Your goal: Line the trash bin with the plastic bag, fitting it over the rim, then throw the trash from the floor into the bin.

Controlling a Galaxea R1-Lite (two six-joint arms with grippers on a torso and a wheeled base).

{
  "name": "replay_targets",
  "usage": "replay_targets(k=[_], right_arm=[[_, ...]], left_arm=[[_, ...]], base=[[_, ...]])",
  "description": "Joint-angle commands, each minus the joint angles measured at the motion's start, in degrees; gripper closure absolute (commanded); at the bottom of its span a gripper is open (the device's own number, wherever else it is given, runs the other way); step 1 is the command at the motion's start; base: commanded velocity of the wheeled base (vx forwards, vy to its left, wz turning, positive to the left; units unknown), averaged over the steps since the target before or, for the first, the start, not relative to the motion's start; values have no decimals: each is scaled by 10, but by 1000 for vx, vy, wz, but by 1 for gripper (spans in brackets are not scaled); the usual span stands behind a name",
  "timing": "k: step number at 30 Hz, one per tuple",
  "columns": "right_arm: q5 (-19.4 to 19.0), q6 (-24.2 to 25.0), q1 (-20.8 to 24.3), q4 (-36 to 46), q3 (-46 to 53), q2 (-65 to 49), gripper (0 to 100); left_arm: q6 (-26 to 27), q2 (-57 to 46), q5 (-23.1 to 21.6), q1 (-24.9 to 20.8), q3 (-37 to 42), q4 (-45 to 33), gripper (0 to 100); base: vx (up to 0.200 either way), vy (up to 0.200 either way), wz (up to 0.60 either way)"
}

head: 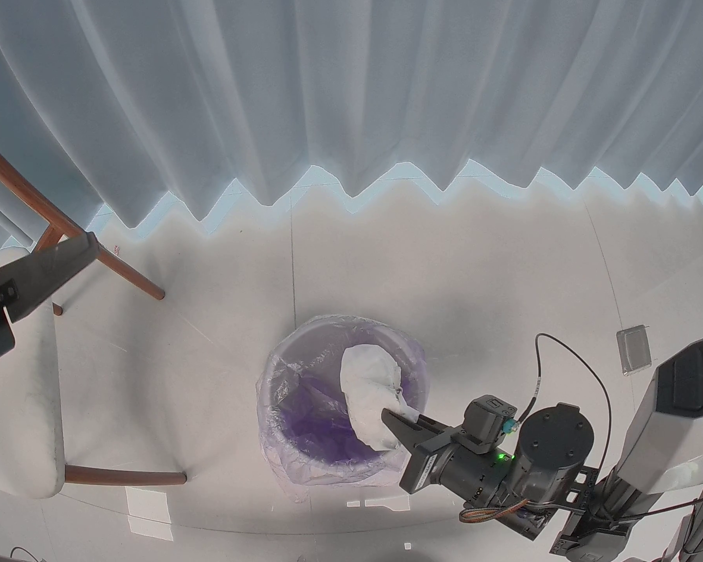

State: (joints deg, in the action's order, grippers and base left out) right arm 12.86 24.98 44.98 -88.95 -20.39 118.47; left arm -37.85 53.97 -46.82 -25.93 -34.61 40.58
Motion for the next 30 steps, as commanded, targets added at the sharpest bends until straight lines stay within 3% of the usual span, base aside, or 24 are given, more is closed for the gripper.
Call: replay_targets(k=[1, 6, 25, 26, 30], right_arm=[[16, 1, 0, -10, -25, 25, 100], [47, 7, -1, -10, -61, 23, 100], [62, 7, 12, -10, -54, 22, 100], [62, 7, 12, -10, -54, 22, 0], [63, 9, 12, -10, -58, 20, 0]], left_arm=[[0, 0, -11, 0, 5, -1, 0], [0, 0, -15, 0, 6, -1, 0], [0, 0, -15, 0, 8, 0, 0], [0, 0, -15, 0, 8, 0, 0], [0, 0, -15, 0, 8, 0, 0]], base=[[0, 0, 0], [0, 0, 0], [0, 0, 0], [0, 0, 0], [0, 0, 0]])
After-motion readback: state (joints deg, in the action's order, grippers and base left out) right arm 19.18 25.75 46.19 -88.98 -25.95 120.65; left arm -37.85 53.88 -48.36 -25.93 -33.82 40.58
